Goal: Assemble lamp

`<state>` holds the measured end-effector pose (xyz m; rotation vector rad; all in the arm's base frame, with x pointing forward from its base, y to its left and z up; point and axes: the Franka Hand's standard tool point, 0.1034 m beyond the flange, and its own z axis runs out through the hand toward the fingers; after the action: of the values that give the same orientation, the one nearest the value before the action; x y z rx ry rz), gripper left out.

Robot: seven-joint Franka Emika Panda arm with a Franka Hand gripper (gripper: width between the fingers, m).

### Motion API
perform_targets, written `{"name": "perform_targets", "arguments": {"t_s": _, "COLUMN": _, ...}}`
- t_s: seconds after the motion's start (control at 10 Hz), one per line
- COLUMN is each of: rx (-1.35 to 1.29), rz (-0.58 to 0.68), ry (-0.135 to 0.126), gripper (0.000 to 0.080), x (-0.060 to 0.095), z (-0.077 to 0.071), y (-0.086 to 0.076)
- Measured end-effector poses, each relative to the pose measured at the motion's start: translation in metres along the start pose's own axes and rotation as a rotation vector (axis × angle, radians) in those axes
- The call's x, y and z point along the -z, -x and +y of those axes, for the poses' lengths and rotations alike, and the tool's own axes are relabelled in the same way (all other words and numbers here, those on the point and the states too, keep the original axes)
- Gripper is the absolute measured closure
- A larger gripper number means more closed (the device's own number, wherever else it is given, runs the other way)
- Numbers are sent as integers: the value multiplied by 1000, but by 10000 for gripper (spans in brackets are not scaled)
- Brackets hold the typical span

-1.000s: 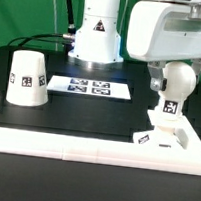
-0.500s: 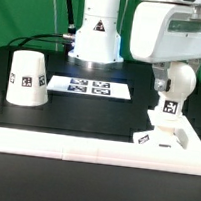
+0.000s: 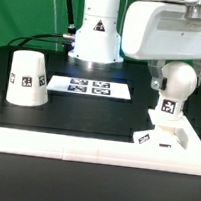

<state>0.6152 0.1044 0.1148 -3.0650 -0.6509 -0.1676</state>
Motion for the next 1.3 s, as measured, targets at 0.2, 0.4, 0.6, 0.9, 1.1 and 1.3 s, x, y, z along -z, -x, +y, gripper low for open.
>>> {"name": "perform_targets", "arguments": {"t_s": 0.2, "rx": -216, "rz": 4, "ry": 2, "gripper": 222, "x": 0, "z": 3, "y": 1}}
{"name": "perform_targets", "arguments": {"t_s": 0.4, "rx": -411, "rz": 3, "ry": 2, "gripper": 220, "x": -1, "z": 5, "y": 2}}
{"name": "perform_targets", "arguments": {"t_s": 0.6, "rx": -588, "rz": 1, "ry": 3, "gripper": 220, "x": -1, "z": 7, "y": 3}}
{"name": "perform_targets", "arguments": {"t_s": 0.9, "rx": -872, "rz": -20, "ry": 8, "gripper": 220, "x": -2, "z": 5, "y": 6}}
{"name": "perform_targets", "arguments": {"t_s": 1.1, "rx": -1045, "rz": -35, "ry": 8, "gripper": 220, "x": -3, "z": 4, "y": 6}}
{"name": "perform_targets", "arguments": {"t_s": 1.3, "rx": -1180, "rz": -40, "ry": 6, "gripper": 220, "x": -4, "z": 4, "y": 7}}
